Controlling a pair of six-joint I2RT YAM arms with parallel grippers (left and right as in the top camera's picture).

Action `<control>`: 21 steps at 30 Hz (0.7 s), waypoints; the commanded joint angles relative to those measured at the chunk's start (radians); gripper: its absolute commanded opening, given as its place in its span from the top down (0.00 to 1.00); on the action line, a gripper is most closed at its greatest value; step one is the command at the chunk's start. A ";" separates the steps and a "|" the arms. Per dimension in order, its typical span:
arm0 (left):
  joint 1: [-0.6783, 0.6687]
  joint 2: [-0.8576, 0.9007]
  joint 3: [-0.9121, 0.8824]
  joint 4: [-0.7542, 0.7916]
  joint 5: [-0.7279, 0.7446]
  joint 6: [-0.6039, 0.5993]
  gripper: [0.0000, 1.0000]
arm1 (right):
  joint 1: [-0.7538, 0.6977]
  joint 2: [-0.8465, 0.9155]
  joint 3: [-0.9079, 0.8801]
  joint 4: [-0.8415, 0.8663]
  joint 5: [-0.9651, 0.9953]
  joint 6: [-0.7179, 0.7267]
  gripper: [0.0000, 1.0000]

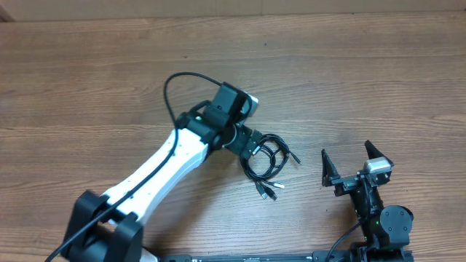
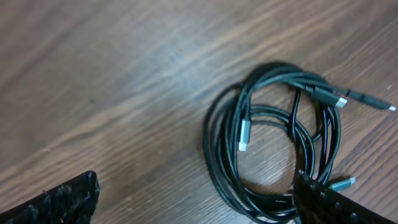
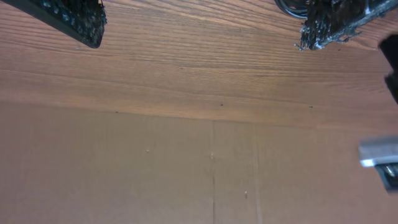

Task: Untangle cables
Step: 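Lower the open left gripper onto the cable bundle and close it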

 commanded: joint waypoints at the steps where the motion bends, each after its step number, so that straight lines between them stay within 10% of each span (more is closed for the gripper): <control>1: -0.019 0.034 0.026 -0.003 0.035 0.026 0.00 | 0.005 -0.001 -0.010 0.004 0.002 0.002 0.00; 21: -0.030 0.038 0.026 -0.051 0.039 0.019 0.01 | 0.005 -0.001 -0.010 0.004 0.002 0.002 0.00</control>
